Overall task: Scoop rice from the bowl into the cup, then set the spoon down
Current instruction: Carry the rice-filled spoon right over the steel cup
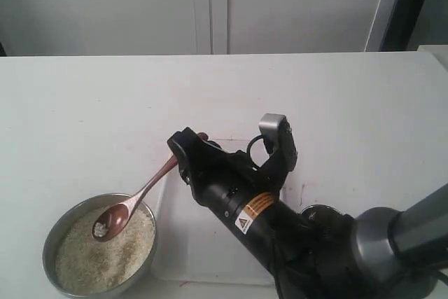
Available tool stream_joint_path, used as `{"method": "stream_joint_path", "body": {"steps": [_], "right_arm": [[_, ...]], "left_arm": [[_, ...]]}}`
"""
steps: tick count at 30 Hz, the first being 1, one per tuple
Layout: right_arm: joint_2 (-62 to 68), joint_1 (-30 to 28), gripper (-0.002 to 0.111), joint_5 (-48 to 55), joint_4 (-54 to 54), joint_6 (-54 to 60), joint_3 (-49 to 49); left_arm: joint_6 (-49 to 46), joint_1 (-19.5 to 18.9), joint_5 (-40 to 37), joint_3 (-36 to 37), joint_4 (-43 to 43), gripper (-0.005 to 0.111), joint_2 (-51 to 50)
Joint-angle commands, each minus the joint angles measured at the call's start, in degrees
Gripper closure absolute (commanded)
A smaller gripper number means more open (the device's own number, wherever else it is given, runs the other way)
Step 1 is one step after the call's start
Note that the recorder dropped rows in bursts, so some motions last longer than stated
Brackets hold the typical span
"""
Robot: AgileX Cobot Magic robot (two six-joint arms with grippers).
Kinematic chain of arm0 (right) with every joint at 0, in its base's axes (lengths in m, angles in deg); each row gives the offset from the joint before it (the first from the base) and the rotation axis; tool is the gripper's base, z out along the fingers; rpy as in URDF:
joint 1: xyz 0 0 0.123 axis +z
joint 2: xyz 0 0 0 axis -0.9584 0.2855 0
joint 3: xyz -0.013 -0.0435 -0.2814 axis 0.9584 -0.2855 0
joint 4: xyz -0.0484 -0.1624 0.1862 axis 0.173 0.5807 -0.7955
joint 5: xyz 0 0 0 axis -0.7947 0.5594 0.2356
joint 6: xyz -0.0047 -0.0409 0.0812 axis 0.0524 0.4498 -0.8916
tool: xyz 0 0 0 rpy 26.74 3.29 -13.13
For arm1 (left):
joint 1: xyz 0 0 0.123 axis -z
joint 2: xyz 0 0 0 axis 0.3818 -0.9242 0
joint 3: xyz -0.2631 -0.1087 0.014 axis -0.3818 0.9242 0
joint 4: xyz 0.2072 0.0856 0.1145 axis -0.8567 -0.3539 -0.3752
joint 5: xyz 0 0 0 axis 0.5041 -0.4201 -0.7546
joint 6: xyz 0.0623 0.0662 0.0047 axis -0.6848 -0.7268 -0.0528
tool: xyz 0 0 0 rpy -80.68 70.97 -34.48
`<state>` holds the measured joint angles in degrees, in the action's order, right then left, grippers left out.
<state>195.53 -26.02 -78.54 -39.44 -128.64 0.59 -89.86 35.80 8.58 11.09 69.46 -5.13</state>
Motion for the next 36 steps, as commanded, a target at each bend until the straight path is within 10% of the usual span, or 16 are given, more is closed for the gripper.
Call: {"method": "stream_joint_path", "body": {"steps": [1, 36], "right_arm": [[-2.7, -0.2, 0.108, -1.4, -1.7, 0.3, -1.7], [-32.8, -15.0, 0.108, 4.6, -12.2, 9.5, -23.4]], "left_arm": [[-0.1, 0.3, -0.2, 0.3, 0.4, 0.092, 0.2], [-0.1, 0.3, -0.2, 0.3, 0.4, 0.092, 0.2]]}}
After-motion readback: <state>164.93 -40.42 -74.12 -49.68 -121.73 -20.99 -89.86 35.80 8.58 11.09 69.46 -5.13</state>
